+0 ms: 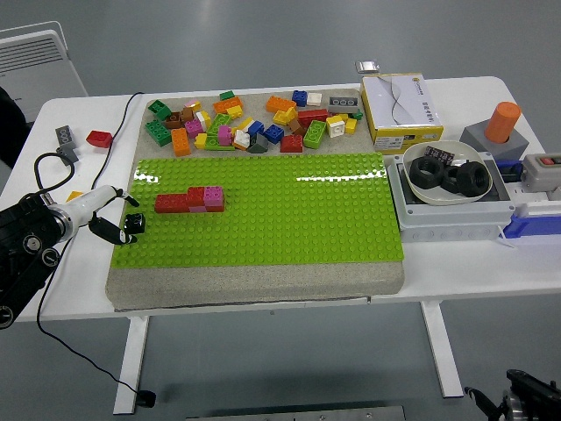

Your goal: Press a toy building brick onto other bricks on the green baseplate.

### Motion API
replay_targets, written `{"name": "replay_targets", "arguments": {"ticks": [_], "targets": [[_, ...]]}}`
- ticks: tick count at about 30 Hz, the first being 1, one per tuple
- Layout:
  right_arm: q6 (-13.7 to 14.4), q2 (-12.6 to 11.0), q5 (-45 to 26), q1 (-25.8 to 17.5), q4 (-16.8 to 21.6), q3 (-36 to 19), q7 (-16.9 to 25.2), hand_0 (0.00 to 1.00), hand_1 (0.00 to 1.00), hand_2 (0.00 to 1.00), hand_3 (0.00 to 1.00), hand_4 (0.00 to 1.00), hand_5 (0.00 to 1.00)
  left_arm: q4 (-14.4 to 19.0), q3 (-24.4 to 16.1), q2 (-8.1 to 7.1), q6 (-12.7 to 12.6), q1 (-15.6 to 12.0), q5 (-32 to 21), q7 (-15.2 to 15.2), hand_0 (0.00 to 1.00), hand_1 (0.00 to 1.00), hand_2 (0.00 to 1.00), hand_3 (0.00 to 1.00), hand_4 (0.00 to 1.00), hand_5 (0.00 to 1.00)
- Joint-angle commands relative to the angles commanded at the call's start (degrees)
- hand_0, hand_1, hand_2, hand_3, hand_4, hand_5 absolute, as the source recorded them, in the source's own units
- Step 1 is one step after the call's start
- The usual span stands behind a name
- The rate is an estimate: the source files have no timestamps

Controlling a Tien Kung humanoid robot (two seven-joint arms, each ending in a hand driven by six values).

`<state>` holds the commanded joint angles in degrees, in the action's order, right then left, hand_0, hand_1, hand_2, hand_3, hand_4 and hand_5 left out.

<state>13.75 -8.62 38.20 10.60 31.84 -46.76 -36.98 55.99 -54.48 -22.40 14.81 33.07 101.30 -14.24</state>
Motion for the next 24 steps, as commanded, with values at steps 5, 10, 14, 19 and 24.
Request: {"name": "replay_targets", "arguments": {"ticks": [5, 10, 14, 19, 24], "targets": [[0.0, 0.1, 0.7, 0.1, 0.0, -0.5, 0.0, 0.574, 0.605, 0.69, 0.861, 0.972, 0.998, 0.0, 0.0, 0.03, 0.1, 0.0, -0.2, -0.1, 0.998, 0.998, 0.996, 0.637, 0.776, 0.152], [0.0, 0.1, 0.8, 0.1, 0.0, -0.6, 0.0, 0.574, 0.605, 0.69, 0.861, 0.972, 0.998, 0.1, 0.0, 0.01, 0.3, 0.0, -0.5, -0.1, 0.998, 0.998, 0.996, 0.637, 0.776, 0.152], [0.0, 0.1, 1.0, 0.1, 0.0, -0.7, 0.0, 0.575, 0.605, 0.689, 0.86, 0.974, 0.998, 0.4, -0.1, 0.02, 0.5, 0.0, -0.7, -0.2, 0.998, 0.998, 0.98, 0.619, 0.771, 0.161], [-0.1, 0.0, 1.0, 0.2, 0.0, -0.7, 0.0, 0.574, 0.605, 0.688, 0.858, 0.977, 0.998, 0.6, -0.2, 0.01, 0.9, 0.0, -0.9, -0.3, 0.998, 0.998, 0.972, 0.603, 0.765, 0.163], [-0.1, 0.0, 1.0, 0.1, -0.1, -0.7, 0.0, 0.575, 0.604, 0.688, 0.858, 0.979, 0.998, 0.9, -0.3, -0.01, 1.2, 0.0, -1.0, -0.4, 0.998, 0.996, 0.959, 0.577, 0.759, 0.167]]}}
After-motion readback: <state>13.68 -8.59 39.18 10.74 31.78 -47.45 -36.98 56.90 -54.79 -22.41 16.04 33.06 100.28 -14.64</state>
